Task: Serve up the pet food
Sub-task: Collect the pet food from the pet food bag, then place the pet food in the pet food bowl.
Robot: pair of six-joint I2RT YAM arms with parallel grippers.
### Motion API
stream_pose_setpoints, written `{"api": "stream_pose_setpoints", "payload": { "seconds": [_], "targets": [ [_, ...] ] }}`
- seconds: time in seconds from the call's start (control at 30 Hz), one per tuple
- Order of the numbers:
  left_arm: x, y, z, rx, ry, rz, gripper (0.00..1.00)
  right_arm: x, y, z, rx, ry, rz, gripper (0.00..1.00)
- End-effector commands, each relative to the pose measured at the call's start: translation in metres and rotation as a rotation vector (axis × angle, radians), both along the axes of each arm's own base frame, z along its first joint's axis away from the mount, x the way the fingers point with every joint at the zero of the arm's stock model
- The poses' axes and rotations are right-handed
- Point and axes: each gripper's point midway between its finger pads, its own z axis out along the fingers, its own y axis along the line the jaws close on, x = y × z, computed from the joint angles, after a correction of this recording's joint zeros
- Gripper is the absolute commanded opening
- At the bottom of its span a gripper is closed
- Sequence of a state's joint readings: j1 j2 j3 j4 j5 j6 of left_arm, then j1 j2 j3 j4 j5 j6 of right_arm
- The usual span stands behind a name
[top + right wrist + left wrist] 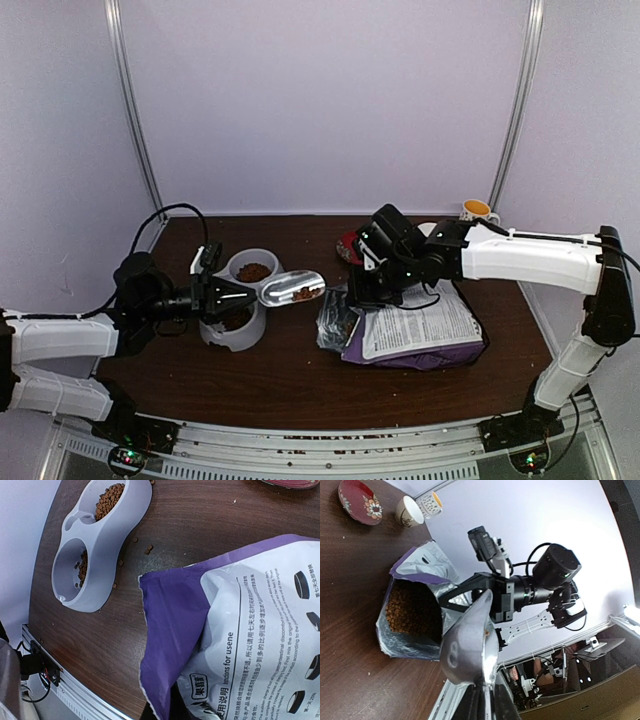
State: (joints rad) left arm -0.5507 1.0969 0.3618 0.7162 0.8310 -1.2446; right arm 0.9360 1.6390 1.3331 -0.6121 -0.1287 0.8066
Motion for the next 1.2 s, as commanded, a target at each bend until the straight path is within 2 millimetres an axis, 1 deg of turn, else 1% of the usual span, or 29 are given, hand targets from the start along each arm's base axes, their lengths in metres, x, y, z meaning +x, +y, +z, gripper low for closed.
{"api": "stream_pose_setpoints", "payload": {
  "seconds": [0.0,0.07,0.13,0.27,0.4,0.53,0.73,0.9,1.07,1.17],
  "targets": [
    [0.001,-0.001,0.052,-0.154,-0.074,-0.023,0.0,0.003,-0.012,0.004,-0.012,-0.024,-0.022,0.0],
    [0.002,-0.001,0.056,-0.168,-0.077,-0.025,0.0,0.003,-0.012,0.004,-0.01,-0.023,-0.021,0.0],
    [0.003,-0.002,0.055,-0.16,-0.074,-0.024,0.0,0.002,-0.012,0.003,-0.013,-0.023,-0.019,0.0],
    [0.007,-0.001,0.042,-0.1,-0.065,0.004,0.0,0.002,-0.013,0.003,-0.013,-0.024,-0.022,0.0],
    [0.013,0.011,0.034,-0.054,-0.068,0.05,0.0,0.001,-0.015,0.002,-0.012,-0.023,-0.023,0.0],
    [0.021,0.033,0.026,-0.025,-0.083,0.103,0.0,0.0,-0.016,0.0,-0.014,-0.02,-0.022,0.0],
    [0.034,0.068,0.004,0.047,-0.061,0.191,0.0,0.001,-0.014,0.0,-0.01,-0.019,-0.02,0.0],
    [0.045,0.099,-0.012,0.068,-0.013,0.282,0.0,0.001,-0.013,-0.002,-0.01,-0.015,-0.018,0.0],
    [0.053,0.126,-0.019,0.132,0.007,0.367,0.0,0.001,-0.013,-0.004,-0.015,-0.014,-0.016,0.0],
    [0.055,0.138,-0.018,0.174,0.0,0.397,0.0,0.001,-0.015,-0.006,-0.018,-0.013,-0.018,0.0]
  ]
}}
